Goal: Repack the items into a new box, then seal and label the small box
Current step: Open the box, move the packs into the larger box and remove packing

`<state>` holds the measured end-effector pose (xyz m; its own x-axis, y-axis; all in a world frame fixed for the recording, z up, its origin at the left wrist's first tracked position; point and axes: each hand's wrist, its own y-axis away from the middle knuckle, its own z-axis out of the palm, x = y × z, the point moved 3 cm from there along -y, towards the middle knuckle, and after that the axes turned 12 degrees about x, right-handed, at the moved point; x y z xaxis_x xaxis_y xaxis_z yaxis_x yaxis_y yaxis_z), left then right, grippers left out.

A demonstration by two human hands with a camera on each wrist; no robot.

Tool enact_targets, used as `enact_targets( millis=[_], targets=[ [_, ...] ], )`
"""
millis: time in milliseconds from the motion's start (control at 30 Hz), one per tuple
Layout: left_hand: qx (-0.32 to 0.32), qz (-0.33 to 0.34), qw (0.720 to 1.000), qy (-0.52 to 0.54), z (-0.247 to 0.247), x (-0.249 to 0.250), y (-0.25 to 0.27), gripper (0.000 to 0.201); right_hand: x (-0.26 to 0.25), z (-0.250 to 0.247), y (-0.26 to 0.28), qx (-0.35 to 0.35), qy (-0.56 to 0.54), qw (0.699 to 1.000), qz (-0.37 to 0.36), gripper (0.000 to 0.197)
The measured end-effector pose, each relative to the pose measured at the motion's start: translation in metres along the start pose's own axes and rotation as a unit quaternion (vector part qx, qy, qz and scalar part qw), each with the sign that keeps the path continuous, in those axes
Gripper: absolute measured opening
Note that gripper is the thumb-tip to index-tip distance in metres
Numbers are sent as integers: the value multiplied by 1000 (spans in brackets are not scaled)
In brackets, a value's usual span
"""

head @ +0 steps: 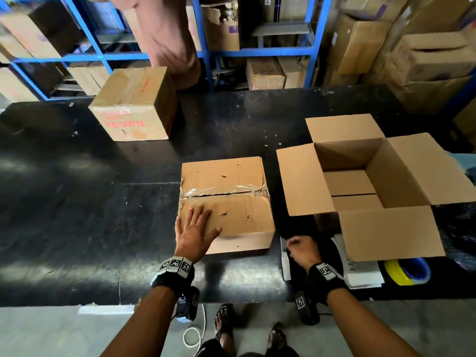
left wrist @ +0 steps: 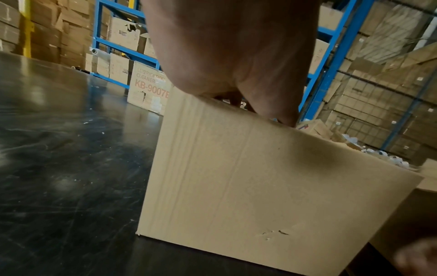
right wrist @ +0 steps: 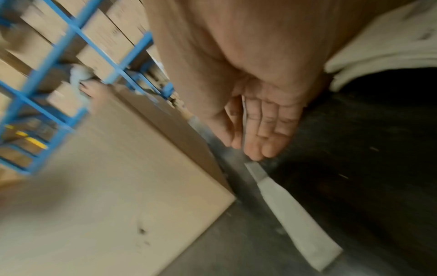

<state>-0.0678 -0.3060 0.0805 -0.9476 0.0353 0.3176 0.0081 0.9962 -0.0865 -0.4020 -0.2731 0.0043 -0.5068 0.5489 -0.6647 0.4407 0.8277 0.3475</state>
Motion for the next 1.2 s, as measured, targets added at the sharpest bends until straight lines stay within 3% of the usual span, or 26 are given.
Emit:
enact_targets(
  millis=[100, 167, 267, 400, 533, 833, 1067, 1133, 1200],
  targets=[
    [7, 22, 999, -22, 1, 1, 1, 85, -49, -23, 6, 34, -101, 993, -46, 22],
    [7, 23, 999, -22, -3, 2, -1, 89, -86, -37, 13, 44, -144, 983, -106, 12],
    [26, -11, 1000, -7, -13, 0, -7, 101, -125, -41, 8, 78, -101, 969, -211, 14],
    [35, -96, 994, 50, -20, -5, -9, 119, -144, -25, -7, 99, 0, 959, -265, 23],
    [52, -121, 984, 124, -16, -12, -6, 124, -149, -13, -13, 114, 57, 957, -262, 10],
    [80, -160, 966, 187, -21, -16, -8, 120, -156, -18, -11, 100, -21, 972, -210, 6],
    [139, -204, 896, 369, -24, -32, -1, 103, -148, -33, 16, 63, -185, 956, -221, 13],
    [170, -202, 873, 411, -29, -34, 3, 89, -146, -41, 26, 39, -242, 948, -205, 11],
    [202, -199, 850, 444, -40, -32, 11, 61, -142, -50, 38, 6, -296, 937, -184, 5]
  ],
)
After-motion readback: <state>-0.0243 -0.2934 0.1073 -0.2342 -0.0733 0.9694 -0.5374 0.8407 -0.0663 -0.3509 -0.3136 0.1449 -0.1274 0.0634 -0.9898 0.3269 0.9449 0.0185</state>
